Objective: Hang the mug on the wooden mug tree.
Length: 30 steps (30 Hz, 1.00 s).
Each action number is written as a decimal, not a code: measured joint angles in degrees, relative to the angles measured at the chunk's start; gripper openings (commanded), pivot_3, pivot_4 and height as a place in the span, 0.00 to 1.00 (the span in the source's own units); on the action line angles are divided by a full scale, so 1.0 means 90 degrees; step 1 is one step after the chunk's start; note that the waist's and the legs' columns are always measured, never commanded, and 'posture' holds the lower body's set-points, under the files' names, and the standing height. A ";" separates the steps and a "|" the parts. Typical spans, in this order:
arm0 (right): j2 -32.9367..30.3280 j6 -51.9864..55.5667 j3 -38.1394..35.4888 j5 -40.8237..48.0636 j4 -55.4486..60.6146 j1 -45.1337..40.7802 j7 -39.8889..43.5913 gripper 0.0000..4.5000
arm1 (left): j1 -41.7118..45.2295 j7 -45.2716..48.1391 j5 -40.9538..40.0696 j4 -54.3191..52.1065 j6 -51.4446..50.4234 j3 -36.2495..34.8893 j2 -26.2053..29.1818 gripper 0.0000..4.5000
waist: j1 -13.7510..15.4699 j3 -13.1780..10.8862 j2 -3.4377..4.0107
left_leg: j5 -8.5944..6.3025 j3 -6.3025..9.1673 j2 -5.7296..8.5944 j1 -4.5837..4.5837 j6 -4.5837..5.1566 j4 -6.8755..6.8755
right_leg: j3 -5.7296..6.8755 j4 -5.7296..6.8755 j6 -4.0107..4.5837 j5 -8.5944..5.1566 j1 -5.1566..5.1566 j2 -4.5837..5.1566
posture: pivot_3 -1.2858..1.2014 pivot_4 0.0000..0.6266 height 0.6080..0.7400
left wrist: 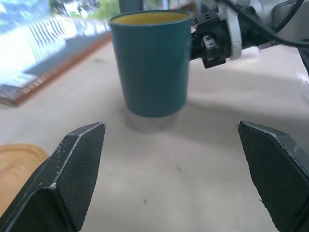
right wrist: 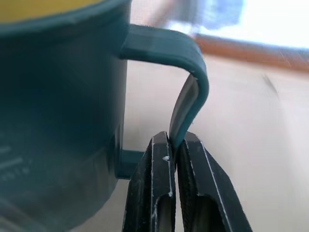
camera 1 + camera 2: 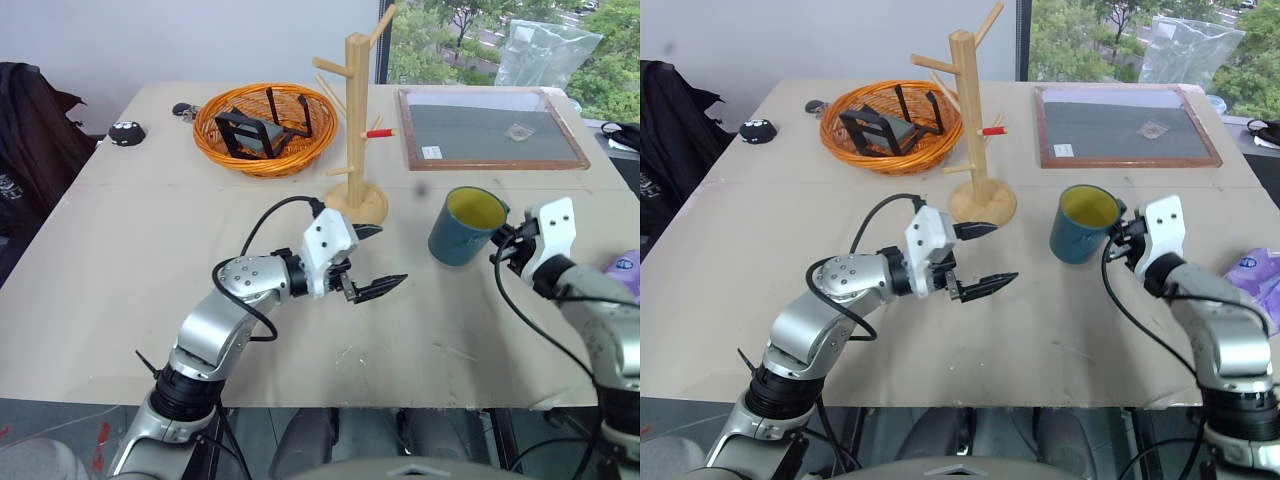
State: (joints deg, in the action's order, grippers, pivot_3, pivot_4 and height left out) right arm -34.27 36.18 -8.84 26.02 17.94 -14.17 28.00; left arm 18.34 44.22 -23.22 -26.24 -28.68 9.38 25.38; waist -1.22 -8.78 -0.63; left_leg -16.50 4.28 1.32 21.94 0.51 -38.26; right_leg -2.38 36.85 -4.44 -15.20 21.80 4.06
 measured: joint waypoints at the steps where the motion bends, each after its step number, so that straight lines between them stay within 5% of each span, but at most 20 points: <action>1: -0.0150 0.0051 0.0035 0.0153 0.0006 -0.0312 0.0310 0.00 | -0.0078 -0.0010 -0.0153 -0.0002 0.0123 -0.0178 -0.0100 1.00 | 0.0000 0.0000 0.0000 | 0.0000 0.0002 -0.0001 0.0000 0.0001 -0.0002 | 0.0003 0.0000 0.0000 0.0000 -0.0002 0.0000 | 0.52 0.24 1.00; 6: -0.1107 0.0034 0.0750 0.0164 -0.0368 -0.1986 0.1822 0.00 | -0.0626 -0.0175 -0.1020 -0.0159 0.0649 -0.1330 -0.0517 1.00 | 0.0046 0.0000 -0.0003 | 0.0000 0.0007 -0.0006 0.0005 0.0000 -0.0004 | 0.0010 -0.0009 0.0000 0.0000 -0.0002 0.0006 | 0.52 0.24 1.00; 14: -0.1201 -0.0657 0.2469 -0.0874 -0.2996 -0.5012 0.4109 0.00 | -0.1211 -0.0566 -0.1418 -0.0613 0.1146 -0.1782 -0.0877 1.00 | 0.0053 -0.0007 -0.0007 | 0.0000 0.0006 -0.0004 0.0006 -0.0001 -0.0006 | 0.0012 -0.0010 0.0001 0.0002 0.0000 0.0012 | 0.52 0.24 1.00; 23: -0.0578 -0.1833 0.3236 -0.1959 -0.5446 -0.6473 0.5542 0.00 | -0.1720 -0.1231 -0.1288 -0.1042 0.1611 -0.1608 -0.1256 1.00 | 0.0015 -0.0009 -0.0007 | 0.0002 -0.0004 -0.0004 0.0062 -0.0007 -0.0005 | -0.0002 0.0002 0.0002 0.0004 0.0076 0.0019 | 0.52 0.24 1.00; 30: -0.0017 -0.2211 0.3238 -0.2371 -0.6371 -0.7055 0.5736 0.00 | -0.1846 -0.1469 -0.1192 -0.1097 0.1839 -0.1538 -0.1267 1.00 | 0.0044 -0.0008 -0.0007 | 0.0005 0.0001 0.0000 0.0092 -0.0012 -0.0005 | 0.0001 0.0004 0.0003 0.0005 0.0101 0.0023 | 0.52 0.24 1.00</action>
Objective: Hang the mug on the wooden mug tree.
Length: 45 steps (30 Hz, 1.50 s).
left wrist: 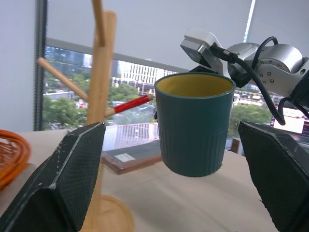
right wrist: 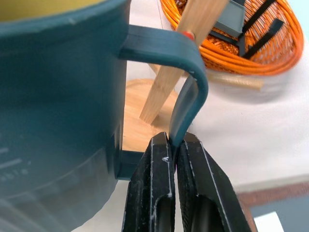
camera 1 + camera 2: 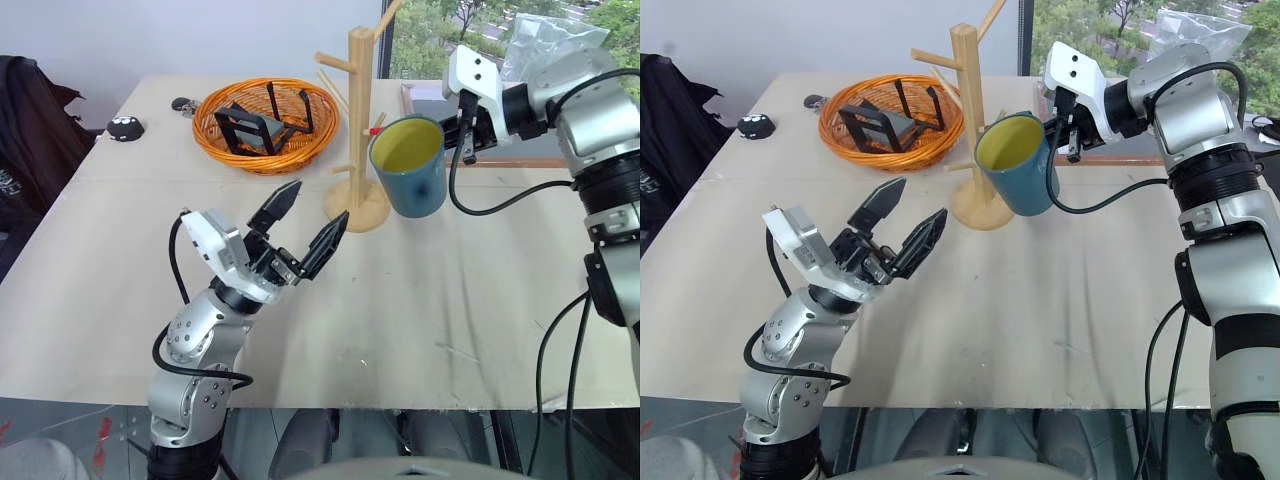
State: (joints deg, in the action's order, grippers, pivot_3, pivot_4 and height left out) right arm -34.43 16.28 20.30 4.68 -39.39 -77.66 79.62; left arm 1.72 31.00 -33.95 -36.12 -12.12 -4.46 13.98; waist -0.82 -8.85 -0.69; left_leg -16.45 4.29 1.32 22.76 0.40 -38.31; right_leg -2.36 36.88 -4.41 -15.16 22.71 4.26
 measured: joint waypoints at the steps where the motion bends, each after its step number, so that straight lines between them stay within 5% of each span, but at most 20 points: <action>1: 0.0079 -0.0043 -0.0006 -0.0022 -0.0115 -0.0067 0.0022 0.00 | -0.0010 -0.0020 0.0003 -0.0010 0.0022 0.0000 0.0008 1.00 | 0.0001 0.0000 0.0000 | 0.0000 0.0000 0.0001 0.0001 0.0000 0.0000 | 0.0001 0.0000 0.0000 0.0000 0.0001 0.0002 | 0.52 0.24 1.00; 12: 0.0459 -0.0258 -0.0119 -0.0295 -0.0760 -0.0414 -0.0091 0.00 | 0.0025 -0.0145 0.0034 -0.0016 0.0048 0.0056 0.0056 1.00 | -0.0008 0.0000 0.0001 | 0.0000 0.0001 0.0009 0.0002 0.0000 0.0001 | 0.0003 0.0002 0.0000 0.0000 0.0005 0.0001 | 0.52 0.24 1.00; 21: 0.0385 -0.0249 -0.0390 -0.0319 -0.0764 -0.0661 -0.0207 0.93 | 0.0042 -0.0143 0.0017 -0.0016 0.0046 0.0086 0.0093 1.00 | -0.0009 -0.0001 0.0001 | 0.0000 0.0001 0.0010 0.0002 0.0000 0.0002 | 0.0003 0.0003 0.0000 0.0000 0.0005 0.0000 | 0.52 0.24 1.00; 28: -0.0431 0.0422 -0.0953 -0.0163 -0.0462 -0.0508 -0.0184 0.98 | 0.0047 -0.0127 0.0019 0.0026 -0.0008 0.0220 0.0217 1.00 | 0.0014 -0.0001 0.0001 | 0.0000 0.0001 0.0011 0.0005 0.0001 0.0004 | 0.0003 0.0000 0.0000 0.0000 0.0004 0.0001 | 0.52 0.24 1.00; 31: -0.0981 0.1373 -0.1474 0.0311 0.0744 0.0534 -0.0123 0.98 | -0.0183 -0.0140 0.0047 0.0067 -0.0306 0.0326 0.0465 1.00 | 0.0022 0.0009 -0.0012 | -0.0001 0.0008 0.0005 0.0006 0.0002 0.0010 | 0.0006 -0.0002 0.0001 -0.0001 0.0002 0.0004 | 0.52 0.24 1.00; 34: -0.1048 0.1581 -0.2350 0.0833 0.2288 0.2708 -0.0555 0.98 | -0.0630 -0.0116 0.0104 0.0096 -0.0662 0.0450 0.0780 1.00 | 0.0016 0.0010 -0.0011 | -0.0002 0.0003 0.0004 0.0008 0.0004 0.0009 | -0.0001 0.0002 0.0000 -0.0001 0.0005 0.0007 | 0.52 0.24 1.00; 40: 0.0263 0.1639 -0.3921 0.1998 0.4951 0.6782 -0.2056 0.99 | -0.1131 -0.0017 0.0524 0.0319 -0.1005 0.0618 0.1290 1.00 | 0.0025 0.0014 0.0004 | 0.0000 0.0004 0.0002 -0.0010 0.0006 -0.0002 | -0.0004 0.0023 -0.0001 -0.0001 -0.0009 -0.0002 | 0.52 0.24 1.00; 45: 0.0909 0.1026 -0.4116 0.2080 0.5864 0.8723 -0.2694 0.99 | -0.1617 0.0022 0.1050 0.0606 -0.1106 0.0695 0.1751 1.00 | -0.0002 0.0024 -0.0002 | -0.0005 -0.0004 0.0007 -0.0036 0.0012 0.0000 | -0.0013 0.0018 -0.0002 -0.0001 -0.0029 -0.0012 | 0.52 0.24 1.00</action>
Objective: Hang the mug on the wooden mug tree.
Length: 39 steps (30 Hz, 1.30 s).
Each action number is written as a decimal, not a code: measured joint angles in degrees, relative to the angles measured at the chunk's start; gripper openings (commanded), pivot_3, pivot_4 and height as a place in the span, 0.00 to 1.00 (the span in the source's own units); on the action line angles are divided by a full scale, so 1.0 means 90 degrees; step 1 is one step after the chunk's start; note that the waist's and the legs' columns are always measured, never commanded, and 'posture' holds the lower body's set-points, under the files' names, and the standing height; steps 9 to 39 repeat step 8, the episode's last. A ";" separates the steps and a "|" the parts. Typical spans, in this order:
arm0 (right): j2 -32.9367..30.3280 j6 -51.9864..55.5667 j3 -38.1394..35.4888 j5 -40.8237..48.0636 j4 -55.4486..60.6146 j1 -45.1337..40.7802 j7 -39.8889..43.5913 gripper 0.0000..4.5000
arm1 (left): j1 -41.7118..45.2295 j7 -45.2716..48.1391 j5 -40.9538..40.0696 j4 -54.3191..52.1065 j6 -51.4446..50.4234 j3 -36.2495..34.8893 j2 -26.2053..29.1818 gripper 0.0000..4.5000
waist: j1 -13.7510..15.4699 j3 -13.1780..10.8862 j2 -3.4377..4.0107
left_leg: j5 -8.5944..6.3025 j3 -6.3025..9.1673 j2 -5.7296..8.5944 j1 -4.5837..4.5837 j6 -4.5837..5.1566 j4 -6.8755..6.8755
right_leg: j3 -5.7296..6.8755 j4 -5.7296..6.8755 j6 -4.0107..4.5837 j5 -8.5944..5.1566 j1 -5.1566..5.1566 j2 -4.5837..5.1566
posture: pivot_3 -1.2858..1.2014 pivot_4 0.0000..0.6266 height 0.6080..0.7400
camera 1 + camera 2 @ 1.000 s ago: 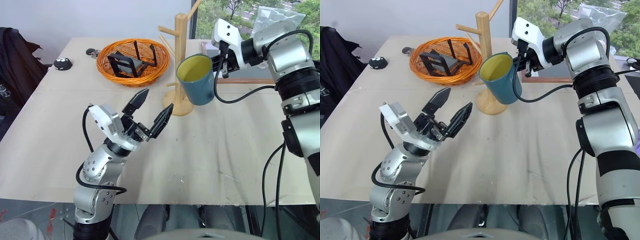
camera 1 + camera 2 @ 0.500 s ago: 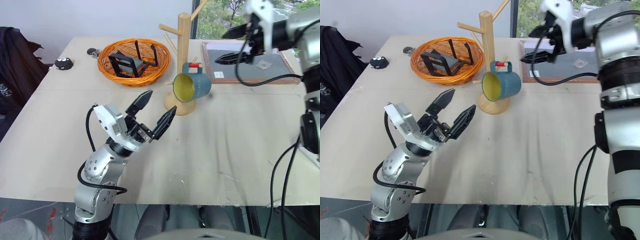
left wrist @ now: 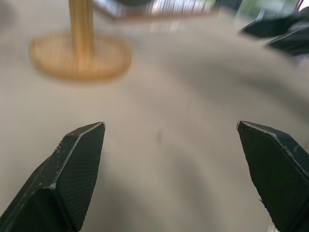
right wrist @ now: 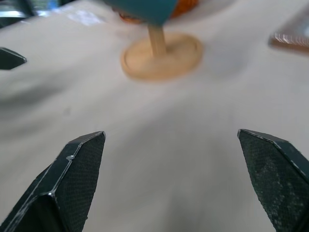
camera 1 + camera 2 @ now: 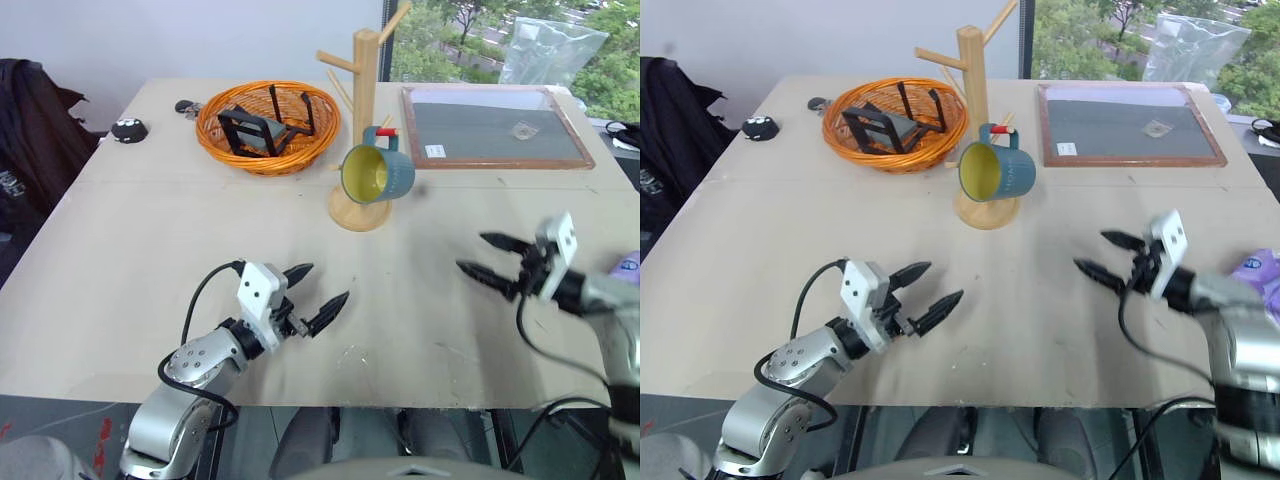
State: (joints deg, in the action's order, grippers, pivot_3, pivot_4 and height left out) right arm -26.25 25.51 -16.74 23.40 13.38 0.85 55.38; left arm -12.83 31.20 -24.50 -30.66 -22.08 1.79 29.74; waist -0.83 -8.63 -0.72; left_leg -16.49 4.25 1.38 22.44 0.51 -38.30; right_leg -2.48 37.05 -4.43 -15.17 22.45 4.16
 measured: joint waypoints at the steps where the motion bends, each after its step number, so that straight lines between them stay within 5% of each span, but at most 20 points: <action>1: 0.0137 -0.0195 0.0002 -0.0023 0.0043 0.0269 -0.0165 0.99 | -0.0094 0.0040 0.0094 0.0054 0.0010 -0.0003 0.0057 1.00 | -0.0014 0.0000 0.0000 | 0.0000 -0.0004 0.0000 -0.0007 0.0001 0.0000 | -0.0004 0.0003 0.0000 0.0000 -0.0004 0.0000 | 0.52 0.24 1.00; 8: 0.0333 -0.1339 0.0023 -0.0356 0.0156 0.1272 -0.0698 0.99 | -0.0644 0.0360 0.0250 0.0068 0.0229 -0.0154 0.0200 1.00 | 0.0009 -0.0001 0.0004 | -0.0015 0.0001 -0.0013 -0.0082 0.0022 0.0014 | 0.0003 -0.0016 0.0002 -0.0003 -0.0085 0.0001 | 0.52 0.24 1.00; 39: 0.0333 -0.1339 0.0023 -0.0356 0.0156 0.1272 -0.0698 0.99 | -0.0644 0.0360 0.0250 0.0068 0.0229 -0.0154 0.0200 1.00 | 0.0009 -0.0001 0.0004 | -0.0015 0.0001 -0.0013 -0.0082 0.0022 0.0014 | 0.0003 -0.0016 0.0002 -0.0003 -0.0085 0.0001 | 0.52 0.24 1.00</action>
